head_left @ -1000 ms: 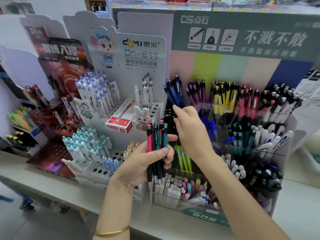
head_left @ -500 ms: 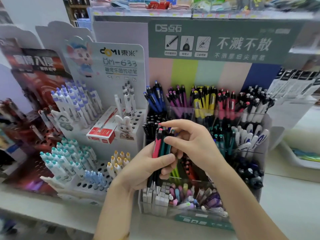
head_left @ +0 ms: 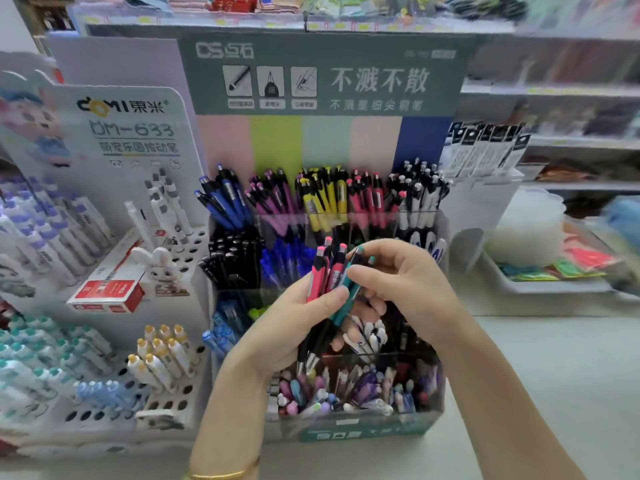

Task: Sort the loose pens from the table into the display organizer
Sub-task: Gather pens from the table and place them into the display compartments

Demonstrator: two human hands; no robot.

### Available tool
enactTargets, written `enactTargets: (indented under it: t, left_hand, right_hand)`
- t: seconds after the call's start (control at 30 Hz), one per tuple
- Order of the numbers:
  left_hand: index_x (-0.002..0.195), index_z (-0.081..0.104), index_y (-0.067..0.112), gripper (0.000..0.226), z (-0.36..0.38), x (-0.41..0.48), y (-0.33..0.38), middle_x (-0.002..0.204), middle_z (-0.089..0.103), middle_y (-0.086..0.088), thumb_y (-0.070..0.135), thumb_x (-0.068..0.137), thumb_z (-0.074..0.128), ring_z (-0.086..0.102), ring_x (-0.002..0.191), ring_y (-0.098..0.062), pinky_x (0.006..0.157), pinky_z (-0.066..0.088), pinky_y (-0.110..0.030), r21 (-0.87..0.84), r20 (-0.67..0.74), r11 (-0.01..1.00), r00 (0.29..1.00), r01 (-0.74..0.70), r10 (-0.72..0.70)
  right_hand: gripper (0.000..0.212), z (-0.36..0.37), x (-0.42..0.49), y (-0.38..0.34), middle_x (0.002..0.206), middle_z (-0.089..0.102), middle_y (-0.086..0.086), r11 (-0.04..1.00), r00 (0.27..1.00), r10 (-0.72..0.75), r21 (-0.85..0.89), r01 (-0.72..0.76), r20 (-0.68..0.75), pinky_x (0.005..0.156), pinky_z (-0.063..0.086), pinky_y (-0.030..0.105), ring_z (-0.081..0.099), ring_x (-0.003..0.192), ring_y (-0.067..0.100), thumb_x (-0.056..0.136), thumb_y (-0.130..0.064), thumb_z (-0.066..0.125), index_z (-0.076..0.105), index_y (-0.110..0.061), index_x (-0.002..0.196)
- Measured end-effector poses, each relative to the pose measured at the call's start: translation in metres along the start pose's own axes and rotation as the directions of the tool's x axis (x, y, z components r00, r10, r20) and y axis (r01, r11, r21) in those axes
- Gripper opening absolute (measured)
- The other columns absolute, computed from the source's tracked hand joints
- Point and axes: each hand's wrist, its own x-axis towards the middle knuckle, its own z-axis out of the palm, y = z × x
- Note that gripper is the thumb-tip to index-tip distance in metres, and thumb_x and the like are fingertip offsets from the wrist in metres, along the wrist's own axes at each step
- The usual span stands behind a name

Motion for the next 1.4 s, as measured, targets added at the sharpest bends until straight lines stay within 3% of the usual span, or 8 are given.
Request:
enactTargets:
  t: [0.17, 0.33, 0.4, 0.57, 0.7, 0.8, 1.03, 1.4]
  left_hand:
    - [0.11, 0.055, -0.001, 0.028, 0.003, 0.012, -0.002, 0.092, 0.073, -0.017, 0.022, 0.097, 0.048, 0.072, 0.085, -0.035, 0.063, 0.061, -0.035, -0.131, -0.252, 0.99, 0.964, 0.056, -0.088]
    - [0.107, 0.054, 0.002, 0.021, 0.0, 0.018, -0.006, 0.081, 0.073, -0.012, 0.02, 0.1, 0.049, 0.072, 0.076, -0.026, 0.064, 0.06, -0.03, 0.006, -0.347, 0.998, 0.936, 0.063, -0.057]
    - [0.105, 0.057, 0.003, 0.021, 0.002, 0.02, -0.008, 0.073, 0.07, -0.008, 0.021, 0.099, 0.049, 0.067, 0.066, -0.019, 0.062, 0.058, -0.028, -0.002, -0.357, 0.999, 0.933, 0.038, -0.036]
    - [0.103, 0.058, 0.005, 0.02, 0.001, 0.023, -0.011, 0.067, 0.061, -0.004, 0.023, 0.098, 0.05, 0.053, 0.055, -0.013, 0.054, 0.049, -0.024, -0.006, -0.35, 1.0, 0.937, 0.015, -0.016]
    - [0.104, 0.057, 0.004, 0.018, -0.001, 0.023, -0.013, 0.068, 0.055, -0.003, 0.018, 0.094, 0.051, 0.04, 0.052, -0.01, 0.048, 0.034, -0.021, -0.064, -0.281, 0.998, 0.96, -0.012, -0.007]
    - [0.11, 0.057, 0.003, 0.021, -0.003, 0.022, -0.013, 0.072, 0.057, -0.004, 0.012, 0.091, 0.053, 0.044, 0.056, -0.01, 0.049, 0.038, -0.021, -0.116, -0.195, 0.993, 0.981, -0.028, 0.005]
    - [0.112, 0.057, 0.001, 0.028, -0.006, 0.019, -0.01, 0.083, 0.067, -0.012, 0.017, 0.09, 0.055, 0.057, 0.061, -0.014, 0.057, 0.049, -0.024, -0.147, -0.099, 0.988, 0.995, -0.037, 0.022]
    - [0.1, 0.055, 0.006, 0.017, -0.015, 0.017, -0.004, 0.069, 0.057, -0.003, 0.015, 0.085, 0.058, 0.042, 0.048, -0.008, 0.045, 0.036, -0.018, -0.085, -0.114, 0.996, 0.993, -0.002, -0.008]
  right_hand:
    - [0.012, -0.045, -0.001, -0.013, 0.055, 0.058, -0.004, 0.994, 0.954, -0.107, -0.018, 0.106, -0.281, 0.042, 0.043, 0.018, 0.046, 0.041, 0.012, 0.088, -0.001, 0.063, 0.067, -0.013, 0.088]
    - [0.014, -0.051, 0.0, -0.022, 0.069, 0.063, -0.009, 0.938, 0.936, -0.245, -0.306, 0.163, -0.253, 0.05, 0.049, 0.021, 0.054, 0.048, 0.011, 0.088, -0.002, 0.063, 0.065, -0.015, 0.089]
    - [0.012, -0.047, 0.003, -0.021, 0.085, 0.063, 0.002, 0.892, 0.93, -0.289, -0.416, 0.175, -0.228, 0.053, 0.049, 0.021, 0.056, 0.048, 0.01, 0.088, -0.003, 0.063, 0.063, -0.015, 0.092]
    - [0.01, -0.036, 0.012, -0.018, 0.095, 0.055, 0.002, 0.781, 0.93, -0.345, -0.588, 0.211, -0.126, 0.063, 0.049, 0.02, 0.057, 0.062, 0.016, 0.091, -0.005, 0.06, 0.063, -0.008, 0.1]
    - [0.018, -0.027, 0.023, -0.009, 0.1, 0.05, -0.001, 0.677, 0.96, -0.273, -0.721, 0.147, -0.06, 0.082, 0.049, 0.035, 0.056, 0.086, 0.019, 0.094, -0.01, 0.058, 0.06, -0.005, 0.111]
    - [0.023, -0.022, 0.026, -0.003, 0.111, 0.055, 0.004, 0.545, 0.978, -0.203, -0.835, 0.081, -0.038, 0.08, 0.033, 0.022, 0.054, 0.104, 0.022, 0.095, -0.018, 0.056, 0.057, -0.008, 0.115]
    - [0.022, -0.008, 0.023, 0.002, 0.098, 0.064, 0.008, 0.465, 0.948, -0.317, -0.877, 0.124, -0.034, 0.073, 0.047, 0.036, 0.061, 0.088, 0.03, 0.088, -0.011, 0.064, 0.059, -0.008, 0.109]
    - [0.023, -0.004, 0.038, -0.006, 0.08, 0.045, 0.0, 0.311, 0.975, -0.185, -0.949, -0.059, -0.121, 0.06, 0.031, 0.031, 0.054, 0.079, 0.026, 0.093, -0.008, 0.057, 0.035, -0.015, 0.091]
